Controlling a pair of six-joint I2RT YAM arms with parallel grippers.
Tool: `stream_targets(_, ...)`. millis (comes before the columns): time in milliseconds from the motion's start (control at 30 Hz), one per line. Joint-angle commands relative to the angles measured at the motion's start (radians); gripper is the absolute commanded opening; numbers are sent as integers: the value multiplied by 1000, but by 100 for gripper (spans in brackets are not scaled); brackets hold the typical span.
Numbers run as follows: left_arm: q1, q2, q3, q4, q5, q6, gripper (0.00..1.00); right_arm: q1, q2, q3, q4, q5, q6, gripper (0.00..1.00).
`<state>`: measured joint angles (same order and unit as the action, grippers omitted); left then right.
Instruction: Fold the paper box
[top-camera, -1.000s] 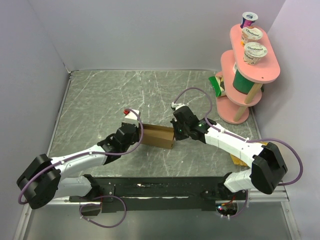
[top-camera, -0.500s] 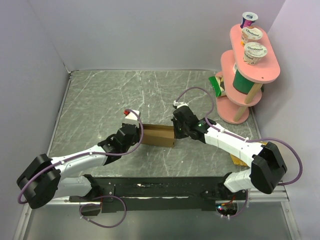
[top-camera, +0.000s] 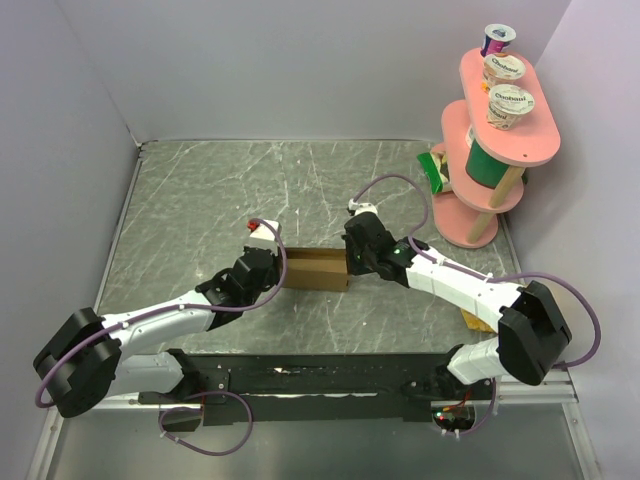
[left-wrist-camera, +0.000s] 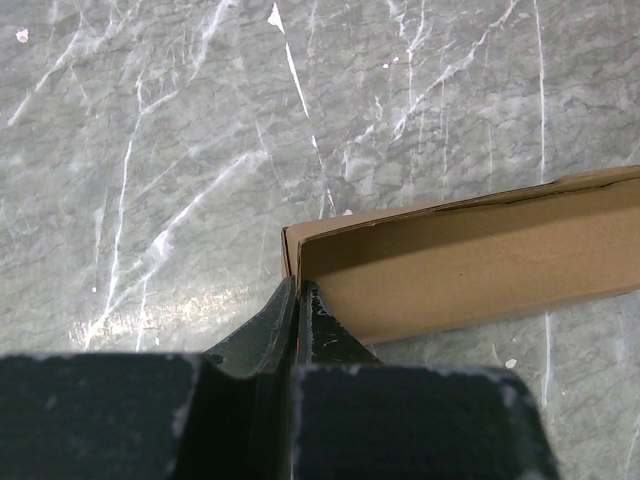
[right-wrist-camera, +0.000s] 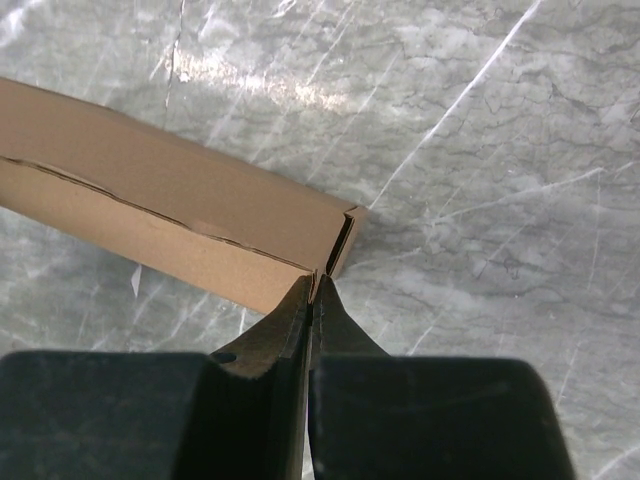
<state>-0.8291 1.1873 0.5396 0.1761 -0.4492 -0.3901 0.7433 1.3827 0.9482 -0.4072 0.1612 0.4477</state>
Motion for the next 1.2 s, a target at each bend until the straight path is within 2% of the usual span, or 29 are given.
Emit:
stream_targets(0,-42,3,13,-10,113,-41,1,47,32,7,137,-94,54,0)
stream_targets(400,-44,-12,28,-49,87,-56,1,125,-1,-117,154,-13,97,0)
stream_targets(600,-44,-6,26,-56,76,-67,1,160,-11,-118,148,47,108,1)
stream_targets(767,-44,-11,19,-61,58,-62,1,171,-88,-121,127,92,89,23)
stream_targets(933,-44,-12,14,-58,50,-49,1,174,-163,-147,123,106,68,40)
stream_targets(967,-42,-11,14,-59,52,-44,1,174,-186,-153,126,106,63,49)
stream_targets(1100,-44,-2,20,-56,53,-38,1,177,-221,-172,93,132,68,67)
stream_targets(1133,-44,0,20,-55,53,-38,1,180,-231,-177,79,141,72,74)
stream_targets(1167,-44,1,22,-56,53,-35,1,180,-246,-181,61,153,74,77)
